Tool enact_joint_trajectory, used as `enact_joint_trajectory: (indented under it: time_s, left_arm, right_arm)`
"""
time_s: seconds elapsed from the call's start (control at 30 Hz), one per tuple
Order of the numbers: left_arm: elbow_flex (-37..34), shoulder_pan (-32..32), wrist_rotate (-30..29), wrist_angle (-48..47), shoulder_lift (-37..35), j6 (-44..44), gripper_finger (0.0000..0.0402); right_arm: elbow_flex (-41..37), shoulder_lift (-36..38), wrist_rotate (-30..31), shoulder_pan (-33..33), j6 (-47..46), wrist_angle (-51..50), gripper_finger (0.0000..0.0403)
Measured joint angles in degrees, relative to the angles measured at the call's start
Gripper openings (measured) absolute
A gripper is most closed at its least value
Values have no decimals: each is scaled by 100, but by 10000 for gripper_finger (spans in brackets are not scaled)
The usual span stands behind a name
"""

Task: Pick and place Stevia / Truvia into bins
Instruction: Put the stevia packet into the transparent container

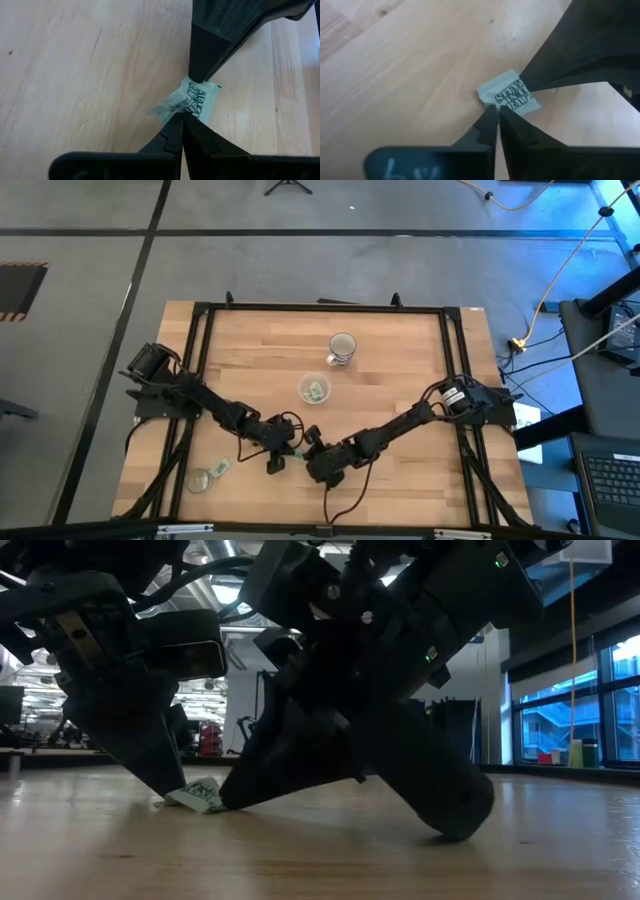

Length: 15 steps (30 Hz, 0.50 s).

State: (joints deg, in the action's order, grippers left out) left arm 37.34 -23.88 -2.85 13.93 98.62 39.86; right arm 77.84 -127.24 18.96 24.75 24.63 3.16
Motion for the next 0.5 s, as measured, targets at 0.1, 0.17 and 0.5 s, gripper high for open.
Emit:
enact_joint_trajectory:
  time_s: [0.1, 0.17, 0.5]
  left_arm:
    - [2, 0, 0, -4, -1, 0, 6]
    - [6, 0, 0, -20, -5, -4, 6]
    - [0, -46, -318, -468, -289, -434, 18]
  right_arm:
    - [0, 0, -18, 2, 17, 2, 6]
    - [0, 0, -34, 4, 54, 9, 6]
    - [-17, 431, -105, -24, -363, -485, 4]
